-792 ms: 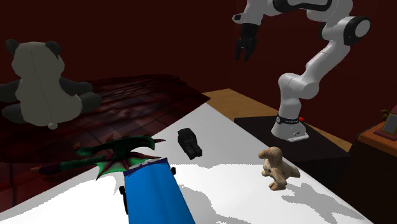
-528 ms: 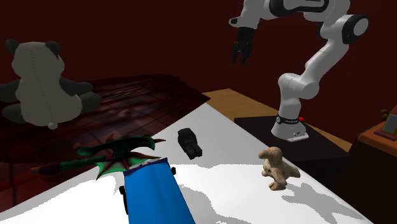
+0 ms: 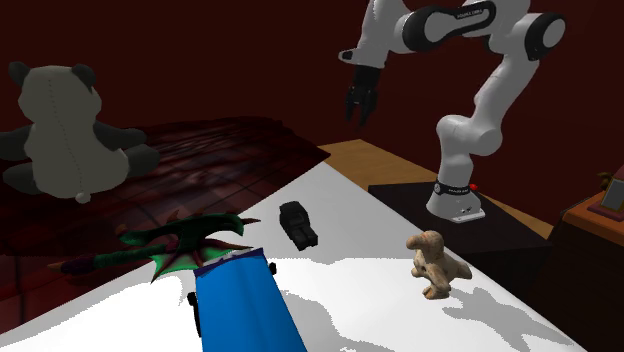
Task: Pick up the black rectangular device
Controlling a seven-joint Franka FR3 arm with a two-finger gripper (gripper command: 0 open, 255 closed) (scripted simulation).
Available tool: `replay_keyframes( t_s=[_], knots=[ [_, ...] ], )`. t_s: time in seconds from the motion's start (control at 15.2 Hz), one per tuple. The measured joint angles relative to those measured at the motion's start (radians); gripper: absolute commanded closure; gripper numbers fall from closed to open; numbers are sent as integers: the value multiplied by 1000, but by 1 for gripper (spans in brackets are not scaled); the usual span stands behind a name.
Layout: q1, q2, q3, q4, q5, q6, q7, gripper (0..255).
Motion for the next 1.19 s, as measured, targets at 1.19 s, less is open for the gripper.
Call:
replay_keyframes(
  t_s=[1.19],
  knots=[
    [65,626,94,285,-38,383,35,0]
  ],
)
